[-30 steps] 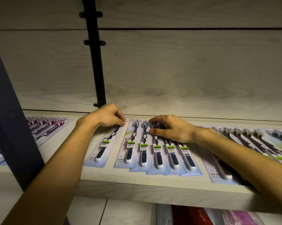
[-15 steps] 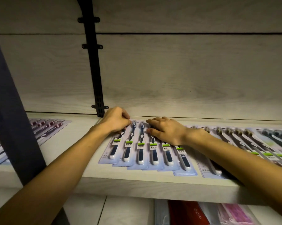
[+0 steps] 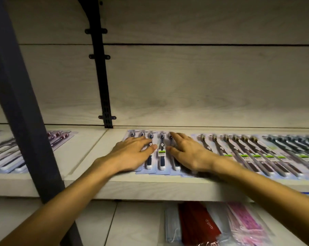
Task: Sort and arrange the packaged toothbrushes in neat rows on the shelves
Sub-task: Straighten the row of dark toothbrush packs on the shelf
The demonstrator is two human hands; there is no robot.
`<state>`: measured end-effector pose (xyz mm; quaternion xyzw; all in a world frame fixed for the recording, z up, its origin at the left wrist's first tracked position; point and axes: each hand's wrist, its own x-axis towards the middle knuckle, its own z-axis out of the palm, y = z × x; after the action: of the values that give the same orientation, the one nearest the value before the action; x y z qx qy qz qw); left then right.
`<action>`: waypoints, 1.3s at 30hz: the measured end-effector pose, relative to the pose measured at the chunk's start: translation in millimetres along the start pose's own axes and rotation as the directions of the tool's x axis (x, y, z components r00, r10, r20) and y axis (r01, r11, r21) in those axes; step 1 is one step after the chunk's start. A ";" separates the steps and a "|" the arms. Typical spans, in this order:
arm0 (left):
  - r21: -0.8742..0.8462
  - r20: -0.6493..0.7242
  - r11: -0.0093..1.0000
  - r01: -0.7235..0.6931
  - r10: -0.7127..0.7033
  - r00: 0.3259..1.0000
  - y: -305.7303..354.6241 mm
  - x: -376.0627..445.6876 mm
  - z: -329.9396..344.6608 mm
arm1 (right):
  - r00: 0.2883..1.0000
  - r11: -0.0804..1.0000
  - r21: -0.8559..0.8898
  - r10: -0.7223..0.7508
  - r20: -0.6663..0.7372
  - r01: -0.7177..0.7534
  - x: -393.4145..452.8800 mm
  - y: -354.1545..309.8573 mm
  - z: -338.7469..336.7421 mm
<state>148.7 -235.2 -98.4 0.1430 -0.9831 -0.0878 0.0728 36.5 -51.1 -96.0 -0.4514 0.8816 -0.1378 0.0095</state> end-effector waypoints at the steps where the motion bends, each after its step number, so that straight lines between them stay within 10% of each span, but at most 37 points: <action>1: -0.002 0.001 1.000 0.007 -0.007 1.000 2.3 -2.5 0.6 | 1.000 1.000 0.015 0.002 -0.019 -0.002 -2.4 -2.3 3.6; 14: 0.053 0.009 0.998 -0.041 0.041 0.999 9.4 -27.6 1.7 | 0.997 0.980 -0.194 -0.020 0.079 0.036 -7.6 -22.0 13.0; 39: 0.083 0.059 0.995 -0.058 0.053 0.997 -3.8 -50.4 -4.7 | 1.000 1.000 0.003 0.000 -0.030 0.000 1.5 -45.4 24.0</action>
<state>198.3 -224.6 -100.5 0.1159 -0.9912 -0.0480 0.0410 75.0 -83.2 -107.5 -0.4494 0.8813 -0.1462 -0.0032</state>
